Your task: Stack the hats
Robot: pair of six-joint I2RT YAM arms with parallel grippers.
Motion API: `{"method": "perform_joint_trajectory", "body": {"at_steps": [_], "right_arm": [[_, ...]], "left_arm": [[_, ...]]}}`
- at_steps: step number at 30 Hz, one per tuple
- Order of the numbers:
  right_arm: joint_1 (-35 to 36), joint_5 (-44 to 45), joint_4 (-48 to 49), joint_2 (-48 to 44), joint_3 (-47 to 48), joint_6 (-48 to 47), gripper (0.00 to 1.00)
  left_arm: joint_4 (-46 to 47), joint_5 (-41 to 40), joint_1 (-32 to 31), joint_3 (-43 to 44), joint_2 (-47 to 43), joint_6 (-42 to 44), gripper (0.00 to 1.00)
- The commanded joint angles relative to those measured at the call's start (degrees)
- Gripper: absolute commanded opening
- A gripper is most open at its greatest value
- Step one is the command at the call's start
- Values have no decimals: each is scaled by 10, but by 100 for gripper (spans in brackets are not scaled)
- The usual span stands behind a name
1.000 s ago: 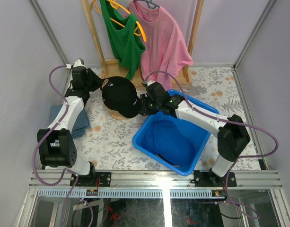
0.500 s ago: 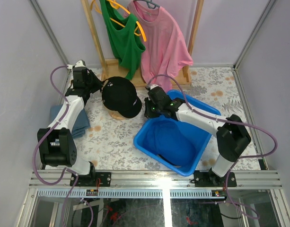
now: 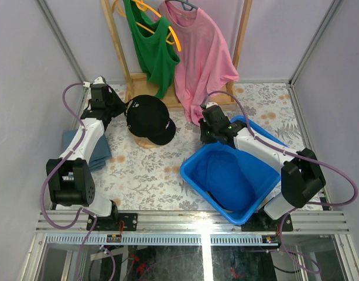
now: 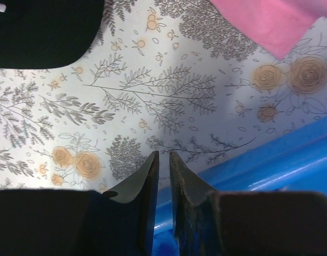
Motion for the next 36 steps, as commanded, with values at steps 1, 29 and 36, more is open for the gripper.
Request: {"method": "perform_joint_trajectory", "body": {"at_steps": [1, 29, 36], "right_arm": [[-17, 37, -94, -9, 5, -42, 22], [4, -120, -32, 85, 300, 2, 47], [52, -118, -84, 190, 483, -15, 48]], "left_arm": [[-23, -13, 0, 4, -4, 11, 24], [-30, -9, -4, 31, 14, -13, 45], [-38, -32, -4, 27, 10, -26, 46]]}}
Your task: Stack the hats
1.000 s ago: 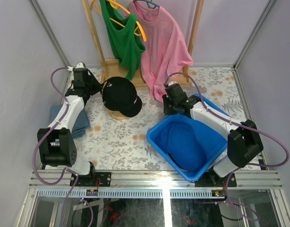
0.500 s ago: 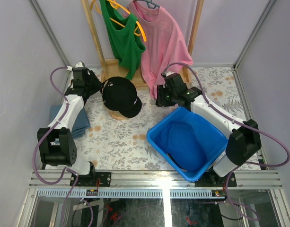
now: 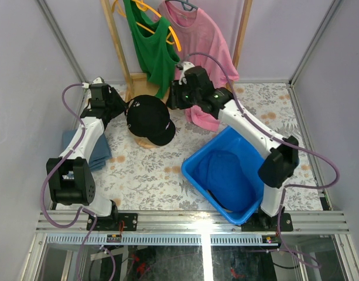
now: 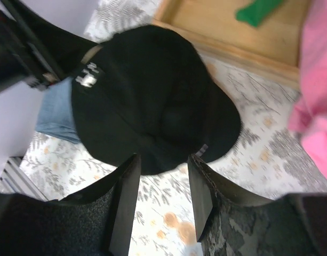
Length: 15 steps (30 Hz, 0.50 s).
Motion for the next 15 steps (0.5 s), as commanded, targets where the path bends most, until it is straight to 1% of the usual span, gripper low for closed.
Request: {"method": "perform_joint_trajectory", "body": {"at_steps": [1, 7, 15], "right_arm": [[37, -12, -29, 53, 110, -16, 48], [60, -6, -41, 109, 168, -15, 49], [79, 4, -40, 133, 165, -15, 49]], "left_arm": [[-13, -22, -2, 16, 3, -10, 46], [-14, -24, -3, 18, 3, -11, 46], [-16, -18, -3, 15, 7, -12, 46]]}}
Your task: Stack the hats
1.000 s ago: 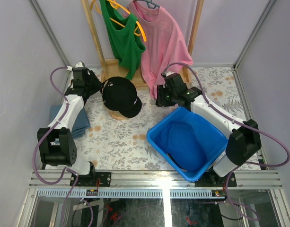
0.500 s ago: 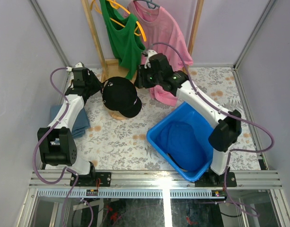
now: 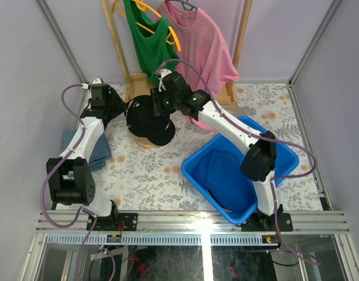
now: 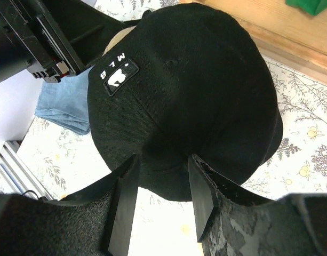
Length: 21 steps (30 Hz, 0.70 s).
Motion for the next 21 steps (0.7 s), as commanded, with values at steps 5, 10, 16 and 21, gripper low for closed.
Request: {"method": "perform_joint_trajectory", "body": {"at_steps": [5, 10, 16, 21], "right_arm": [[19, 19, -7, -4, 15, -11, 49], [19, 35, -6, -16, 23, -17, 49], [19, 62, 10, -63, 7, -27, 49], [19, 68, 10, -90, -8, -32, 50]], "left_arm": [[-11, -13, -3, 8, 2, -2, 46], [-15, -25, -3, 10, -3, -11, 47], [-21, -50, -2, 16, -14, -30, 58], [-21, -51, -2, 24, -15, -51, 63]]}}
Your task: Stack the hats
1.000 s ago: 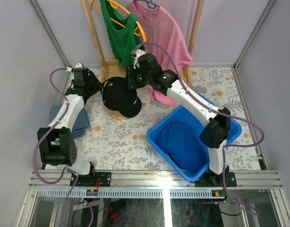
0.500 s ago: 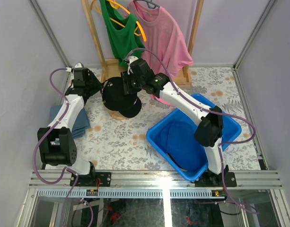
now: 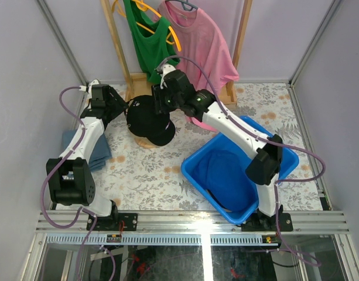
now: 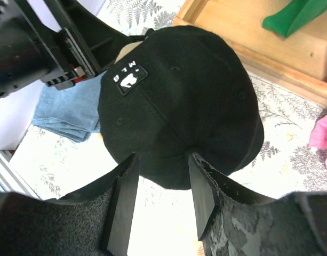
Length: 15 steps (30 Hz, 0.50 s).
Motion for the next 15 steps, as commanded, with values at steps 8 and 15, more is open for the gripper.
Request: {"method": "perform_joint_trajectory", "body": {"at_steps": [8, 15], "right_arm": [[7, 44, 8, -129, -79, -31, 52], [7, 76, -16, -220, -174, -39, 55]], "left_arm": [[-11, -28, -2, 35, -28, -47, 66], [-25, -37, -2, 41, -37, -56, 69]]}}
